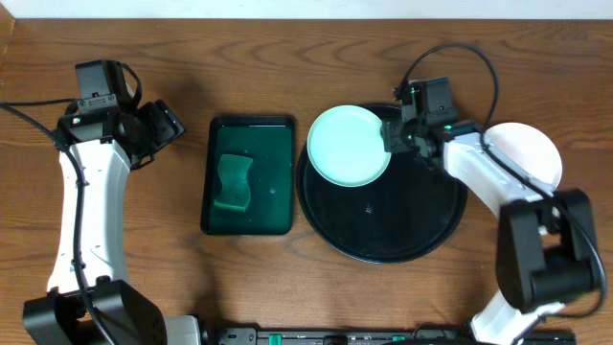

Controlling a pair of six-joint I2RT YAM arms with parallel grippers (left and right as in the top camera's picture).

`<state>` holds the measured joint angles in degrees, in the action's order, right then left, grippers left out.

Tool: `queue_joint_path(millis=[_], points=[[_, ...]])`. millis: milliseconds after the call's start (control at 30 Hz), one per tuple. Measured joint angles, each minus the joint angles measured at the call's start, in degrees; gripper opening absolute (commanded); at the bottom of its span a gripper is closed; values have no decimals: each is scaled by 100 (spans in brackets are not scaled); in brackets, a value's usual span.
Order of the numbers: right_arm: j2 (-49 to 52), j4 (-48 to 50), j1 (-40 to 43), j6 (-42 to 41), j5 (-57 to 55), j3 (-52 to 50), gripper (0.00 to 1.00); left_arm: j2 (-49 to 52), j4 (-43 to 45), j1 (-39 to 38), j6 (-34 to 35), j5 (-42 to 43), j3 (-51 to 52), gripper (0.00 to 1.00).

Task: Clean dirty plates on tray and stack at the side
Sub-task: 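Lower the pale green plate onto the white plate stack and release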

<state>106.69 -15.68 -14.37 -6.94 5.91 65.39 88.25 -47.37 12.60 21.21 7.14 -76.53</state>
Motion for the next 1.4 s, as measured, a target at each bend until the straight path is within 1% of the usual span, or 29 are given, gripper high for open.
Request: queue_joint_path(millis=[33,67,100,133,167,233,433,633,833,1033,1133,1233,1400], points=[[151,116,-15,0,0,-11,54,0,0,2,0,0,0,80],[260,195,-39,0,-7,-24,47,0,0,2,0,0,0,81],[413,334,-66,46,-2,-33,38,0,0,2,0,0,0,80],[557,455,-92,22,7,-35,27,0,2,2,0,0,0,80],[632,531,-109,59,7,-35,13,0,0,2,0,0,0,80],[651,651,-131,70,-17,-33,1,0,2,2,0,0,0,80],[459,643,-129,109,70,-44,1,0,0,0,0,0,0,80],[-841,-90,-131,114,-181,-87,1,0,0,2,0,2,0,81],[-2400,-1126,-129,114,-1360,-85,1,0,0,2,0,0,0,80],[-3491,-1958,-13,-15,-2940,-85,1,0,0,2,0,0,0,81],[-3766,-2223,247,-232,-3641,-85,1,0,-2,2,0,0,0,80],[-3834,-2413,590,-505,-4218,-85,1,0,0,2,0,0,0,80],[-3648,-2437,1333,-909,-4660,-85,1,0,0,2,0,0,0,81]])
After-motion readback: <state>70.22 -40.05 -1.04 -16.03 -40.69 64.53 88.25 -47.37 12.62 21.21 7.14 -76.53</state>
